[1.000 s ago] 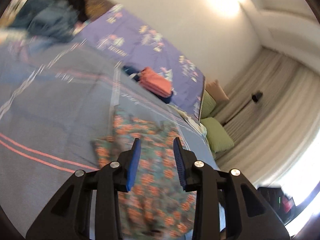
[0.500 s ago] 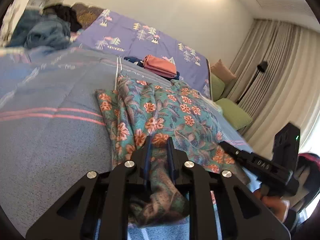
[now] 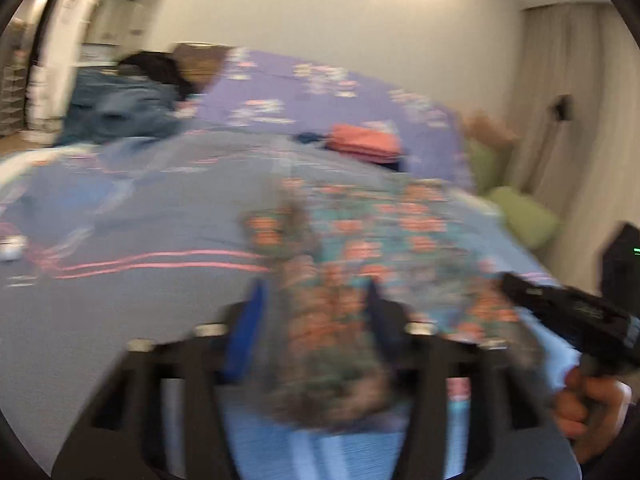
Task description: Fold small clothes
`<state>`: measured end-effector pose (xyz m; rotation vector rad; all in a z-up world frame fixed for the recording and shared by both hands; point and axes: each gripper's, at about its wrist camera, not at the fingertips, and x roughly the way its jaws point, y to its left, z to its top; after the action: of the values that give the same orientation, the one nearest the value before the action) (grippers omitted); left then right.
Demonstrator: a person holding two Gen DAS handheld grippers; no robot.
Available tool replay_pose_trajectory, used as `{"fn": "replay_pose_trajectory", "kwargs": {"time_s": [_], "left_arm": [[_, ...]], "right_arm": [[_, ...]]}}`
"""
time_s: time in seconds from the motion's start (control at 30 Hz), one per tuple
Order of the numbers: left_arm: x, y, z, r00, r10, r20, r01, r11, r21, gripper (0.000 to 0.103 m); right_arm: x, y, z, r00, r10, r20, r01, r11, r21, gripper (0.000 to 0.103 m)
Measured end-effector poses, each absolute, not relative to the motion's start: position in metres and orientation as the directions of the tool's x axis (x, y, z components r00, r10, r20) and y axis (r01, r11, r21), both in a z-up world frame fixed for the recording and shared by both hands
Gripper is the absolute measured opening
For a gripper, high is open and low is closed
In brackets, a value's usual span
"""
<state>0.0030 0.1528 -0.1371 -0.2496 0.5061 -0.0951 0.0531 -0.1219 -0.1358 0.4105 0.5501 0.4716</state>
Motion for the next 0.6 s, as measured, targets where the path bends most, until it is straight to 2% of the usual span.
{"fn": "replay_pose_trajectory", "kwargs": {"time_s": [0.13, 0.27, 0.33, 0.37, 0.4, 0.53, 0.6], "left_arm": [[-0.004, 0.172, -0.126, 0.880, -0.111, -0.462, -0.021, 0.962, -0.272, 0.062], [-0.003, 0.185, -0.124, 0.863, -0.150, -0.482, -0.026, 0.941, -0.338, 0.063], [0.005, 0.190, -0.127, 0.824, -0.235, -0.516, -0.008, 0.906, -0.424, 0.064], [0.011, 0.192, -0.129, 0.798, -0.281, -0.533, -0.001, 0.884, -0.467, 0.064], [0.021, 0.195, -0.133, 0.757, -0.347, -0.554, 0.006, 0.852, -0.524, 0.064], [0.032, 0.202, -0.142, 0.686, -0.457, -0.566, -0.010, 0.772, -0.635, 0.067], [0.039, 0.206, -0.144, 0.655, -0.519, -0.549, -0.001, 0.726, -0.687, 0.071]], "right_arm": [[0.050, -0.115, -0.138, 0.760, 0.522, -0.388, -0.324, 0.821, 0.470, 0.030], [0.047, -0.118, -0.133, 0.757, 0.533, -0.378, -0.318, 0.806, 0.499, 0.032], [0.042, -0.123, -0.129, 0.776, 0.517, -0.362, -0.298, 0.806, 0.511, 0.045], [0.039, -0.125, -0.126, 0.789, 0.500, -0.358, -0.286, 0.814, 0.505, 0.065], [0.038, -0.127, -0.123, 0.799, 0.483, -0.357, -0.276, 0.823, 0.496, 0.071], [0.048, -0.140, -0.123, 0.762, 0.518, -0.388, -0.260, 0.794, 0.549, 0.071], [0.056, -0.156, -0.131, 0.734, 0.551, -0.397, -0.211, 0.741, 0.637, 0.072]]}}
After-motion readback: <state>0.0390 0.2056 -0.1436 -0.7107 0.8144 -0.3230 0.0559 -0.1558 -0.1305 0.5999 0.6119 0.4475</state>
